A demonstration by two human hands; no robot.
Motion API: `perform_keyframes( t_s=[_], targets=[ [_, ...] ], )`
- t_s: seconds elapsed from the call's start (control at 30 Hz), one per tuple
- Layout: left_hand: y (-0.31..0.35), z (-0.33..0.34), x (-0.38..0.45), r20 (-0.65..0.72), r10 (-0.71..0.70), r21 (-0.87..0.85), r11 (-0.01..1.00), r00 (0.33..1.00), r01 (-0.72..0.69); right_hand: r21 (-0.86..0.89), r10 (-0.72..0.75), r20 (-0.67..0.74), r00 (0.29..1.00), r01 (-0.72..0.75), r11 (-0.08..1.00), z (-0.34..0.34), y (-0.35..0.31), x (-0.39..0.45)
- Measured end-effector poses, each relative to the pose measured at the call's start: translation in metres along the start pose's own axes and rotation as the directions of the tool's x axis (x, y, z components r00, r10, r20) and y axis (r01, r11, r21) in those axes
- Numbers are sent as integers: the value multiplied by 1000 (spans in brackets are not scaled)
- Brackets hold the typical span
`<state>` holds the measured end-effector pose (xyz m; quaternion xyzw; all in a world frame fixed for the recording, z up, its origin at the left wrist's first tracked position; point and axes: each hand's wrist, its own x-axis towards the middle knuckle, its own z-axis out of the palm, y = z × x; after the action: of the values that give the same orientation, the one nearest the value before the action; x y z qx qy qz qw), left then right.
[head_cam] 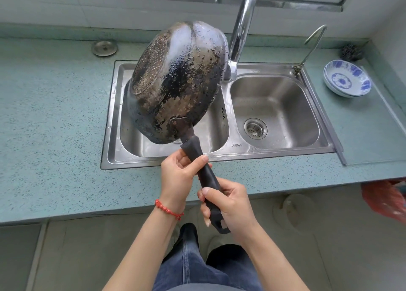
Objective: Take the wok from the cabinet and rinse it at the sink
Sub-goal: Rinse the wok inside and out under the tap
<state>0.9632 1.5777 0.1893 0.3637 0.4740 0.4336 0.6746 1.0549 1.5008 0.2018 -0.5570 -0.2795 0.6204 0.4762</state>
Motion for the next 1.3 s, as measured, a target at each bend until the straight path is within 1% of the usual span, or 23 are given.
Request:
perform_keyframes(
  t_s=[0.17, 0.27, 0.33, 0.43, 0.5, 0.67, 0.73, 0.83, 0.93, 1.03, 1.13, 1.23, 1.3],
  targets=[
    [5, -1, 0, 70, -32, -18, 999, 997, 33, -95, -79, -67, 995, 73, 993, 3, -2, -4],
    [10, -2, 1, 105, -53, 37, 998, 993, 49, -116, -116, -90, 989, 106, 988, 3, -6, -5],
    [11, -1, -1, 87, -65, 72, 996, 994, 58, -171, -144, -103, 984, 125, 977, 3, -9, -6],
    [10, 7, -2, 18, -107, 60, 993, 994, 106, -230, -181, -120, 976, 150, 962, 4, -10, -7],
    [9, 13, -1, -30, -148, 40, 988, 989, 149, -244, -180, -140, 974, 142, 959, 3, -9, -8],
    [0, 16, -7, -22, -194, -58, 980, 981, 192, -368, -206, -187, 961, 126, 921, -2, -1, -12],
    [-4, 15, -9, -4, -202, -100, 975, 979, 201, -391, -204, -211, 956, 109, 914, 0, 3, -14],
    [-7, 11, -9, 50, -196, -155, 967, 979, 202, -380, -172, -278, 945, 57, 923, 1, 6, -14],
    [-5, 8, -8, 112, -168, -200, 962, 979, 188, -425, -175, -298, 938, 34, 904, 2, 1, -14],
    [3, 8, -8, 183, -143, -243, 952, 973, 185, -418, -178, -322, 930, 30, 908, 2, -5, -14],
    [7, 5, -6, 240, -120, -291, 938, 963, 189, -314, -99, -272, 957, 10, 949, 2, -12, -13],
    [7, -2, -3, 269, -93, -331, 926, 959, 182, -144, 31, -146, 989, -52, 988, 4, -23, -11],
    [10, -6, -1, 284, -84, -367, 911, 955, 189, -105, 83, -47, 995, -87, 991, 7, -32, -10]
  ],
)
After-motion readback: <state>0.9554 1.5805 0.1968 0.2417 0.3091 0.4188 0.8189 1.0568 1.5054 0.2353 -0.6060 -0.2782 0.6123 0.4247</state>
